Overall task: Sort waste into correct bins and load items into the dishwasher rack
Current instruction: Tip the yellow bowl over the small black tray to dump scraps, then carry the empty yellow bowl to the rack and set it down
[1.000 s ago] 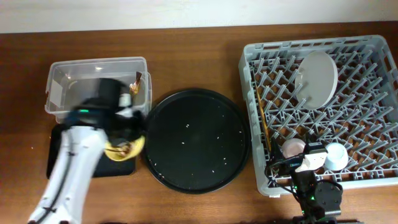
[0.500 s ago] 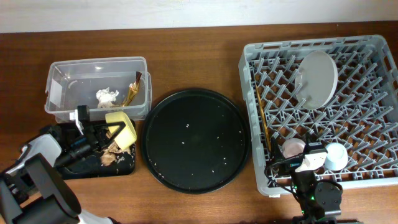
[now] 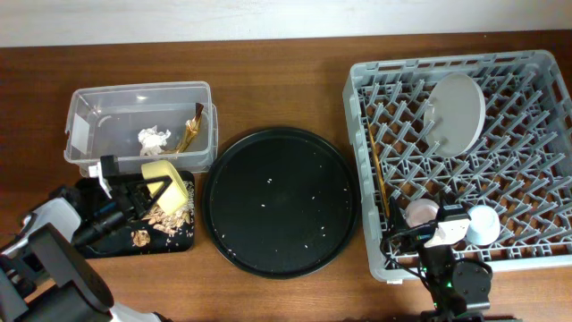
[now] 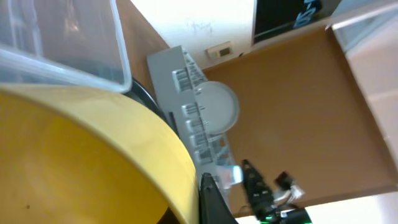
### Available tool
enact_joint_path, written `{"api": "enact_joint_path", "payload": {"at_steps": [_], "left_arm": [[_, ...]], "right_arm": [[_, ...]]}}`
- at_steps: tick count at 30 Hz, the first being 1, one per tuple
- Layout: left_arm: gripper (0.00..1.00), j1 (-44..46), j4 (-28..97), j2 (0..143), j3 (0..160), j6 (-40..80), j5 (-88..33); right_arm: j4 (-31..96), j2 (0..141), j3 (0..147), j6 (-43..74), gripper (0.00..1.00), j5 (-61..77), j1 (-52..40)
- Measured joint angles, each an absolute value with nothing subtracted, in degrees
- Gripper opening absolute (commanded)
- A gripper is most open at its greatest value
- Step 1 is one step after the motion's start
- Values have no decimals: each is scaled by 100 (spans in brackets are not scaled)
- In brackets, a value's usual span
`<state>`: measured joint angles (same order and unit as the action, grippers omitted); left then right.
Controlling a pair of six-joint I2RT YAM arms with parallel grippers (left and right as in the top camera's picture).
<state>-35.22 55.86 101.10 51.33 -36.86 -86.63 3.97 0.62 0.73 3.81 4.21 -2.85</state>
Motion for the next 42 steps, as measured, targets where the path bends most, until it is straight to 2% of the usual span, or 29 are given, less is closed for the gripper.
{"api": "enact_joint_path", "payload": {"at_steps": [5,7,10,12,14,21,23,25,27,31,33,35,39,40,42], "left_arm": [[0,-3509,6331,10125,5089,-4099,-8720],[0,-3524,5817,10127,5087,-4150,-8715],[0,-3531,5800,10125,5094,-3806,-8576],[0,-3435,6501,10116,5118,-3896,-8558],[0,-3092,6976,9856,5109,-4510,-8519],[0,-3326,6237,9330,5131,-4252,-8025],[0,-3293,6755,9323,5155,-4191,-8388],[0,-2853,6941,9288,5162,-4296,-8663],[0,-1745,6692,9231,5186,-4499,-8812],[0,-405,5714,9212,5306,-4491,-8851],[0,-64,4121,9190,5684,-4038,-8801],[0,158,2220,9179,5935,-2864,-8637],[0,1076,-1741,9155,6031,1210,-7067],[0,1409,-2467,9155,6058,2064,-6589],[1,2075,-3046,9150,6084,3232,-5736]], "right_arm": [[397,64,73,384,98,421,-285],[395,62,73,384,98,421,-285],[399,58,73,381,98,423,-285],[395,58,73,381,98,421,-285],[397,58,73,381,98,421,-285],[397,58,73,384,98,421,-285],[397,58,73,381,98,423,-285],[397,58,73,384,98,421,-285],[397,58,73,381,98,421,-285],[399,58,73,379,98,421,-285],[399,56,73,381,98,423,-285],[390,58,73,384,98,421,-285],[397,62,73,384,98,421,-285],[397,62,73,381,99,423,-285],[397,62,73,381,98,421,-285]]}}
